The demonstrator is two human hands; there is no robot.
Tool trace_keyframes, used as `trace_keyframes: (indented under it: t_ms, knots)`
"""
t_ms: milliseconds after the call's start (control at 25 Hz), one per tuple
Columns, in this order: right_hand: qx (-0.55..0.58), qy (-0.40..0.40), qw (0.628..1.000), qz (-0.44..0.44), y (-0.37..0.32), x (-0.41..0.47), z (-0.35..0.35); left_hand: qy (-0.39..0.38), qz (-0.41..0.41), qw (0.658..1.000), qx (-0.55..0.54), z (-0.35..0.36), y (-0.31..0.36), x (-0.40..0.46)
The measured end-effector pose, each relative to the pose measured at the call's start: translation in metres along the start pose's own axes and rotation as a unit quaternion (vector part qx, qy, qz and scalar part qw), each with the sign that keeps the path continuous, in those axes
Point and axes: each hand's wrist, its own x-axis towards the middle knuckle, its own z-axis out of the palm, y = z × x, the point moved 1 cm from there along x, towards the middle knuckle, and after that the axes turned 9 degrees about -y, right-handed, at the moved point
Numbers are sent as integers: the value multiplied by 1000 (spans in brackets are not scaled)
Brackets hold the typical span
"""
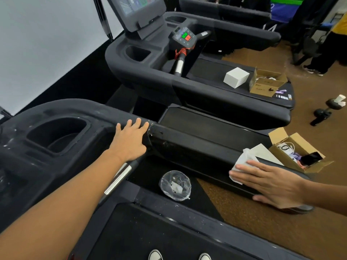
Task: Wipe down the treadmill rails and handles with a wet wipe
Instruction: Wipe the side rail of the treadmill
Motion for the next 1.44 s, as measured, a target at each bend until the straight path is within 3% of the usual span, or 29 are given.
trace_keyframes:
  t_ms: [280, 560, 720, 920, 1080, 1240, 1440]
  knots:
    - [-58, 44, 995, -74, -17, 133, -75, -41, 6, 999, -29, -7, -6, -5]
    - [-53, 42, 998, -2, -40, 221, -122, -51, -16, 999, -2, -7, 2, -5]
    - [7, 53, 998, 28, -33, 183, -110, -61, -27, 998, 1, -9, 3, -5]
    - [62, 69, 993, 69, -29, 73, -62, -63, -36, 997, 2, -10, 7, -2]
    - [60, 25, 993, 96, -30, -8, -12, -63, -47, 997, -2, -11, 9, 0]
    - [48, -49, 996, 63, -11, -47, 21, -72, -52, 996, -5, -15, 14, 0]
    - [2, -43, 997, -64, 5, -2, -9, -78, -47, 996, 8, -21, 18, 1]
